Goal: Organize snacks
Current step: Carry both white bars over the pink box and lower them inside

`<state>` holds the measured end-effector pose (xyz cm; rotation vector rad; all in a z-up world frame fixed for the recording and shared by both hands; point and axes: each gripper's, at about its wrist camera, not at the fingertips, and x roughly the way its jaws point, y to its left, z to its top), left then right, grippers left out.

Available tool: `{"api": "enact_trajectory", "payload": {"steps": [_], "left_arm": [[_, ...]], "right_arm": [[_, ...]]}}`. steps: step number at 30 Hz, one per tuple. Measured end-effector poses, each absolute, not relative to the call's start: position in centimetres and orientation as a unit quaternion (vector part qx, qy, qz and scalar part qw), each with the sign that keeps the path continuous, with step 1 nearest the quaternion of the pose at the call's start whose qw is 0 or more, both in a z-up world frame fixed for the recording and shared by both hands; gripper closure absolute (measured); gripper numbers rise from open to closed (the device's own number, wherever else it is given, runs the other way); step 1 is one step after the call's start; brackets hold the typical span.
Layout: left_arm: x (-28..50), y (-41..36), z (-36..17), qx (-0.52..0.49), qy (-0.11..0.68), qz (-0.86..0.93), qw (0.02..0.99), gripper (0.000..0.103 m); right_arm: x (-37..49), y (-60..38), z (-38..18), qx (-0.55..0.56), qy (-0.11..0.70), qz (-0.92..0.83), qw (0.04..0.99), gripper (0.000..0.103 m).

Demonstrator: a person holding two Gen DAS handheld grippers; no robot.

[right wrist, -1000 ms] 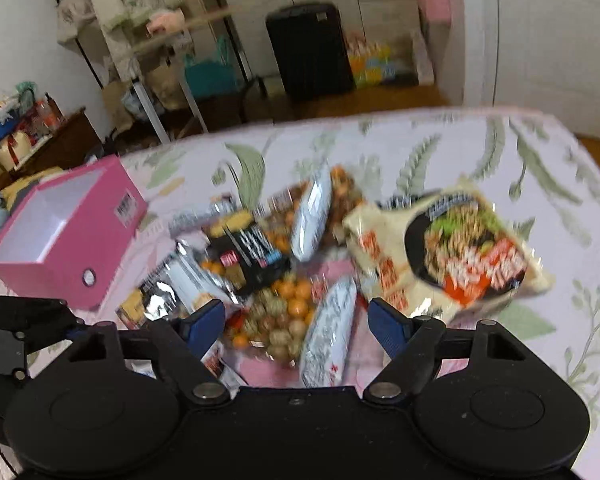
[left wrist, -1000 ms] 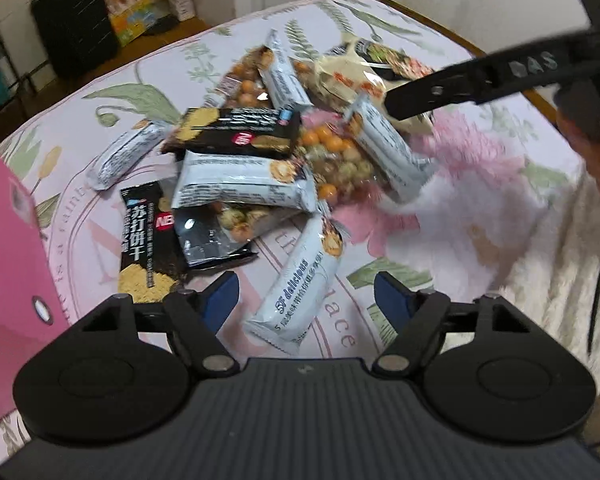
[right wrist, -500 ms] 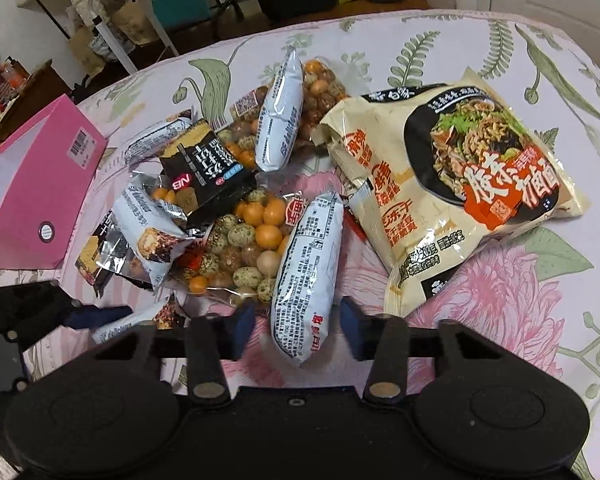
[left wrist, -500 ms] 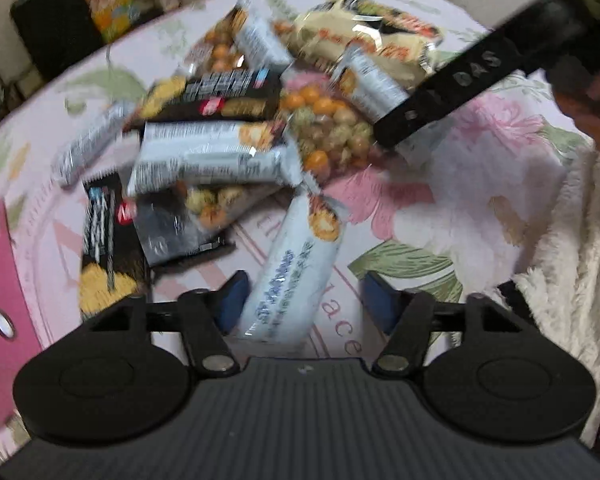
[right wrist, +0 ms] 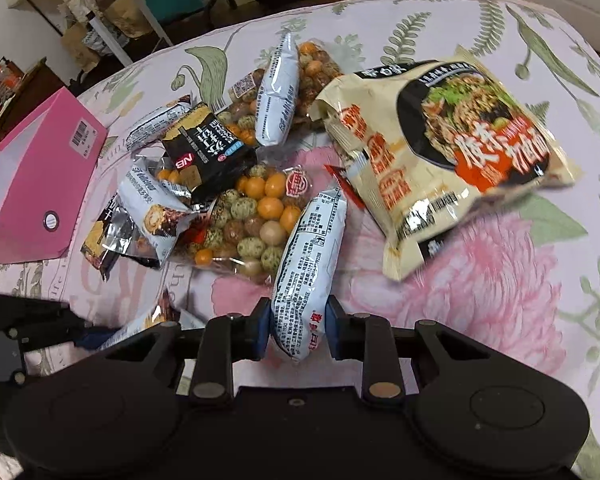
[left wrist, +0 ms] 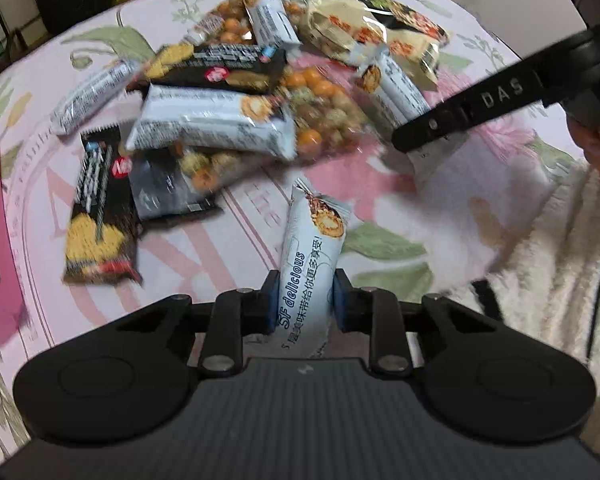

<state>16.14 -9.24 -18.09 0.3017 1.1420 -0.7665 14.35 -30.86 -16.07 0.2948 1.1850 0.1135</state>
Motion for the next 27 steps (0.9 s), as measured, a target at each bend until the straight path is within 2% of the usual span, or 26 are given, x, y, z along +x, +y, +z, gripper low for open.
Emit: {"api": "enact_trajectory", "payload": {"steps": [8, 16, 19, 27], "left_arm": [[13.8, -8.1, -16.2, 0.130, 0.534, -0.332, 0.767, 0.078], [12.3, -4.7, -14.4, 0.091, 0.566, -0.296, 0.764, 0.078], [11.3, -3.5, -13.7, 0.111, 0.567, -0.280, 0.767, 0.078], [9.2, 1.2, -9.9, 0.089, 0.576, -0.260, 0.770, 0.078]], "right_arm": [[11.1, -30.4, -13.5, 0.158, 0.499, 0.078, 0.848, 0.071], [8.7, -26.8, -12.9, 0.151, 0.528, 0.158, 0.821, 0.071], [7.2, -24.7, -12.1, 0.139, 0.533, 0.193, 0.812, 0.071], [4.6, -19.6, -8.4, 0.114, 0.532, 0.277, 0.792, 0.071]]}}
